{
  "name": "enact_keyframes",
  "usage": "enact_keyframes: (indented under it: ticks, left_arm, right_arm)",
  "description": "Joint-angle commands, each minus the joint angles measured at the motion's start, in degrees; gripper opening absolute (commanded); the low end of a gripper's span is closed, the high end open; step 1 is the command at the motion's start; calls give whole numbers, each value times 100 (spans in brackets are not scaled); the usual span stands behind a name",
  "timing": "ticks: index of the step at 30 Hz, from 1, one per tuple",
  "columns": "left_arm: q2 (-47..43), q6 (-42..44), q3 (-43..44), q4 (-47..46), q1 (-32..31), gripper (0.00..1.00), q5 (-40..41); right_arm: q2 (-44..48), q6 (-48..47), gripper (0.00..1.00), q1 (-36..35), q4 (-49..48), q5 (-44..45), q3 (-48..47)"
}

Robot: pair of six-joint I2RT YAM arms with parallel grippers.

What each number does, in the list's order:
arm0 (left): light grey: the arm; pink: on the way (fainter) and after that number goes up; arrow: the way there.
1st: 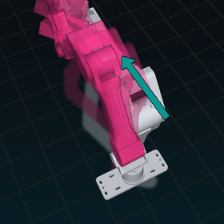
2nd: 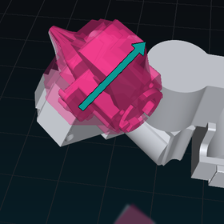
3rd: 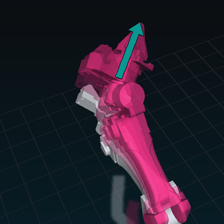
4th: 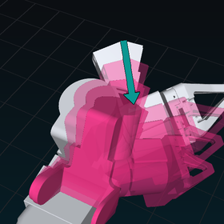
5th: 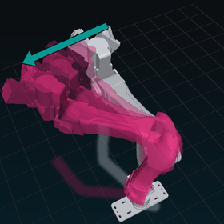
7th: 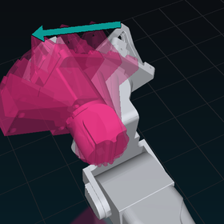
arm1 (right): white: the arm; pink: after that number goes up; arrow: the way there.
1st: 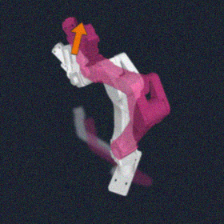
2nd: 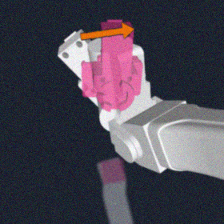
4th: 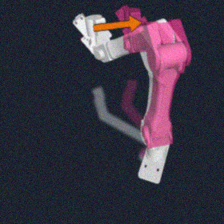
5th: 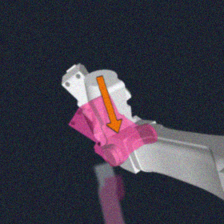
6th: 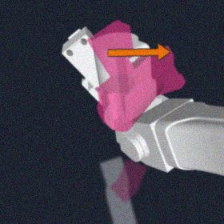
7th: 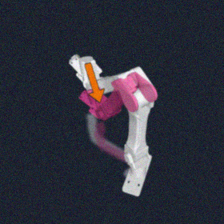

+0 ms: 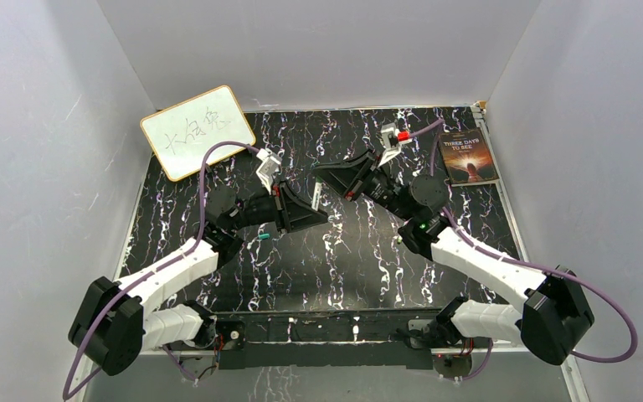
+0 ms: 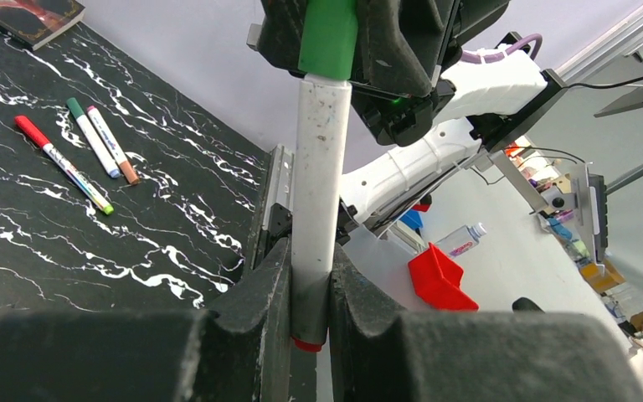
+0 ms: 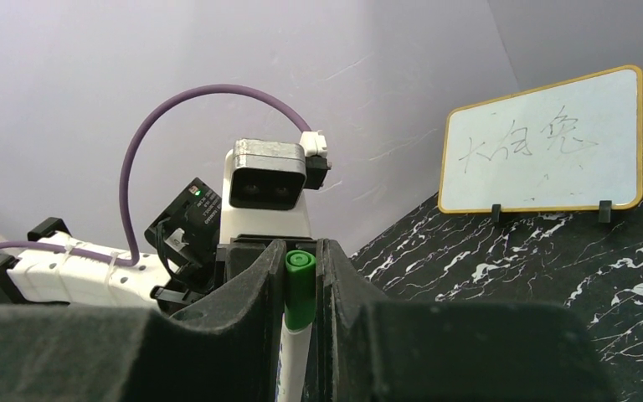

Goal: Insert the pens into the pen caps

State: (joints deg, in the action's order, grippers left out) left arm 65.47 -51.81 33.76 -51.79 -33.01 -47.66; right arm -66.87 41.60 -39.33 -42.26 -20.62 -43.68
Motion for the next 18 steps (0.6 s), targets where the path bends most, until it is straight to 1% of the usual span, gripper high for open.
enact_keyframes:
  ticks: [1, 5, 11, 18]
  left_arm:
    - [-24, -16, 640, -473, 268, 0, 1515]
    - [-29, -353, 571, -922, 483, 0, 1329]
    - [-25, -745, 506, -1275, 714, 0, 1221]
    - [39, -754, 487, -1287, 726, 0, 1292]
  right_arm:
    - [17, -120, 0, -672, 920, -1537, 274]
    - [169, -323, 0, -672, 1136, -1594, 384]
    - [267, -402, 0, -663, 1116, -1869, 474]
    - [162, -300, 0, -664, 1043, -2032, 355]
